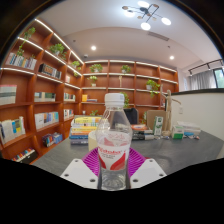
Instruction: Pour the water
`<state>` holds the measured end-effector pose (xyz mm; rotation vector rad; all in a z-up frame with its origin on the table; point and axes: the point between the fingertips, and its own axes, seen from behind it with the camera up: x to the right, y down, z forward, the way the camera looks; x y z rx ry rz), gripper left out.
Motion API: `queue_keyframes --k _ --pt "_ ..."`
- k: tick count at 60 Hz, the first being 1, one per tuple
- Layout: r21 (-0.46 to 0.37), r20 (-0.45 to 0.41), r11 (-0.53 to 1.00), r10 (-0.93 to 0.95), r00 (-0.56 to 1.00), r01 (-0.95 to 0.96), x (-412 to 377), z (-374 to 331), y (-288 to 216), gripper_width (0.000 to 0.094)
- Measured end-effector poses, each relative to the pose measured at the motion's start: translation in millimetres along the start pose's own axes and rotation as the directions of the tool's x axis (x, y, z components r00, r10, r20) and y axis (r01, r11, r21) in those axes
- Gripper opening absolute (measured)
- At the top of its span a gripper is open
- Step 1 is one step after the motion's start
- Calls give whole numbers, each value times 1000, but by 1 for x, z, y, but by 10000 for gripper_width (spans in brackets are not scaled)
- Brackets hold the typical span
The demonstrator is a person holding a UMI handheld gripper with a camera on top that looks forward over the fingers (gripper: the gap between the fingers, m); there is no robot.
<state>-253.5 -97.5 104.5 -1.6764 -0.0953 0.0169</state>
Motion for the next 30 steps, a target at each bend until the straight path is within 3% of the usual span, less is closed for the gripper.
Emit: queue_keyframes --k 9,17,23,30 --pt "-19 26 997 -77 997 77 1 3 1 346" --pt "-32 -18 929 -370 929 369 39 6 -14 347" --pt "-82 -77 768 -640 764 635 80 22 -25 345" --pt "-141 -101 471 -882 461 871 113 47 -42 344"
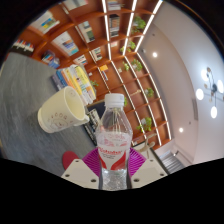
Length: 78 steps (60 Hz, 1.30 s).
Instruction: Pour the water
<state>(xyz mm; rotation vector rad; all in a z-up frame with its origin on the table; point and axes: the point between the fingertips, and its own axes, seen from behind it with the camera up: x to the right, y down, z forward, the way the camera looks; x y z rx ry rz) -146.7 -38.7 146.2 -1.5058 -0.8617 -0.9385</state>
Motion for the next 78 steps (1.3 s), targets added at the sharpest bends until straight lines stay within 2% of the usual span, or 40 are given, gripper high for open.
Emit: queue_keyframes --k 7,15,28,36,50,59,64,67,72,78 --pt "11 -53 951 -307 950 307 19 19 -5 346" --pt "17 -86 852 -521 849 524 34 32 -20 345" --pt "12 -168 550 -822 544 835 39 43 -51 346" --pt "3 -233 383 -898 373 924 38 43 -69 345" --pt "-10 -222 425 -884 412 905 39 46 -65 347" --pt "45 -154 715 -685 712 698 44 44 -53 350" --pt "66 -45 921 -381 924 383 39 42 -43 349" --pt "71 37 989 -131 991 128 37 44 -35 350" --pt "49 148 964 252 956 -262 29 39 -42 349" --pt "16 229 802 578 783 -597 24 47 -32 350"
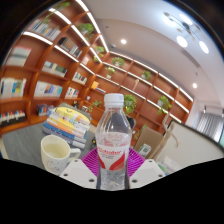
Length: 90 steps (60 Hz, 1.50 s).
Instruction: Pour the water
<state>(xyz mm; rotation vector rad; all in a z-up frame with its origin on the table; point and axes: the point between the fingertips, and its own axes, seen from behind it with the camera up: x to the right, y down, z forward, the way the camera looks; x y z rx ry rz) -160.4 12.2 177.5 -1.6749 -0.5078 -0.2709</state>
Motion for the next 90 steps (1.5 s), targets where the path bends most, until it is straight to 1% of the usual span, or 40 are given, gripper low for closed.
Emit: queue_keyframes --k 3,4,6,10,11,15,18,26,28,35,41,42,46,47,49,50,54,55,57,59,61,68,73,81,90 --pt "-14 27 988 154 988 -154 1 0 12 349" --pt "-15 20 979 205 979 -204 -22 3 13 349" --pt "-19 35 960 279 960 -278 -2 -1 24 349" --pt "-27 40 920 392 919 -391 0 -1 40 348" --pt "-27 31 910 414 910 -413 -10 1 42 348" --pt "-20 37 880 476 879 -475 -4 2 59 348" --pt "-10 46 867 498 866 -498 -8 1 62 348" --pt "15 26 859 511 859 -512 -14 10 77 353" --pt "43 28 866 498 867 -499 -15 9 74 348" --pt "79 7 880 470 883 -469 -17 5 73 347" --pt "81 -2 880 471 882 -469 -15 4 73 347" --pt "79 -4 877 475 880 -473 -15 4 74 372" --pt "81 -9 876 478 878 -476 -14 4 73 402" --pt "82 -11 876 477 879 -475 -14 4 74 435" --pt "84 -18 876 478 878 -475 -14 4 73 451" --pt "82 -22 876 478 878 -475 -14 4 74 480" --pt "43 -35 865 501 864 -500 -15 4 78 538" --pt "27 -37 862 506 862 -506 -17 3 80 567" --pt "-2 -47 855 518 854 -519 -16 1 84 670" --pt "-6 -65 847 530 846 -531 -13 -1 87 754" --pt "-1 -79 840 540 838 -542 -10 -6 86 795" --pt "-38 -123 825 556 822 -563 -11 -33 100 802" --pt "-54 -133 814 569 812 -579 -14 -57 104 818" --pt "-57 -175 802 578 797 -594 -5 -87 109 821" --pt "-42 -207 824 545 812 -564 11 -109 102 821"
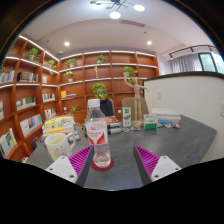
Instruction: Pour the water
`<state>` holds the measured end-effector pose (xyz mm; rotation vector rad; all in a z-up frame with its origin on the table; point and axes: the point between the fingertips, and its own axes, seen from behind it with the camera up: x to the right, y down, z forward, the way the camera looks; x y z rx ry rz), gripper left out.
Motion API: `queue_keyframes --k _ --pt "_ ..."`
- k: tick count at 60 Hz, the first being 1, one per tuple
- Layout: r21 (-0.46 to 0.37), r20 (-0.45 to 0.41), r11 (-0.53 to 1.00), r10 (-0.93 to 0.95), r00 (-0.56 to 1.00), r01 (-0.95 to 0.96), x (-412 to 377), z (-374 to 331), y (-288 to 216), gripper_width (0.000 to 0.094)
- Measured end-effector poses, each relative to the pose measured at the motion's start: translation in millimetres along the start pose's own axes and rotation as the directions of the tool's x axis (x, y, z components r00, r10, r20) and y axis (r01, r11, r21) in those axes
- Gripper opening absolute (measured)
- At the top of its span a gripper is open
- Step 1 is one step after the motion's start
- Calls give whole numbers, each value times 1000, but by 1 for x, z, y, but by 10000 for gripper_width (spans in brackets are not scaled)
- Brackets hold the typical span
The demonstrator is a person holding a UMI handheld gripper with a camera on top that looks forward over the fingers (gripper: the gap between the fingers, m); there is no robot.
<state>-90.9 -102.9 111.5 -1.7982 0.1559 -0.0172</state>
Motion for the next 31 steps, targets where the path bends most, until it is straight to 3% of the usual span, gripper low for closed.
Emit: queue_keyframes --k 31 --pt "45 35 998 -46 998 44 -2 -27 -22 821"
